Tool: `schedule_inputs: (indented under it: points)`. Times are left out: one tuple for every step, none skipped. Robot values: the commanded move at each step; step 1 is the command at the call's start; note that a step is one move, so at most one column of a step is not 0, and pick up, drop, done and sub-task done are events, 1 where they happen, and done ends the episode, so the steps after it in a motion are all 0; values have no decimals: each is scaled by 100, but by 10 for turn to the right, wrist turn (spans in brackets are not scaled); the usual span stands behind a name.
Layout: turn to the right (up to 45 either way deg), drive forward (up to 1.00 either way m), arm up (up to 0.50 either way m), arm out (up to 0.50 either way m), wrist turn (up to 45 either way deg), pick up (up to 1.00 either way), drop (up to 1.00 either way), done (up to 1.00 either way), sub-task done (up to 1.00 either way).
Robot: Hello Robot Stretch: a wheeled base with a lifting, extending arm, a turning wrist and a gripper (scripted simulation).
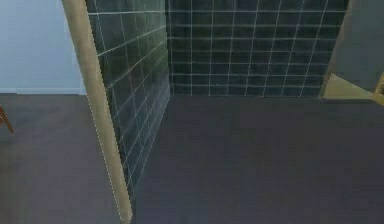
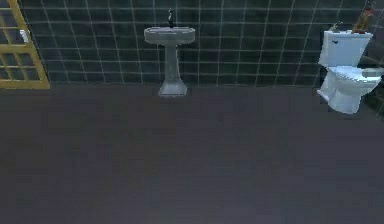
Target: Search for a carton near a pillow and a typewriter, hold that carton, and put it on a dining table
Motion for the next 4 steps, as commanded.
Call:
schedule_inputs:
  points:
    - [-60, 0, 0, 0, 0, 0, 0, 0, 0]
    - [0, 30, 0, 0, 0, 0, 0, 0, 0]
    - [-360, 0, 0, 0, 0, 0, 0, 0, 0]
    - [0, 50, 0, 0, 0, 0, 0, 0, 0]
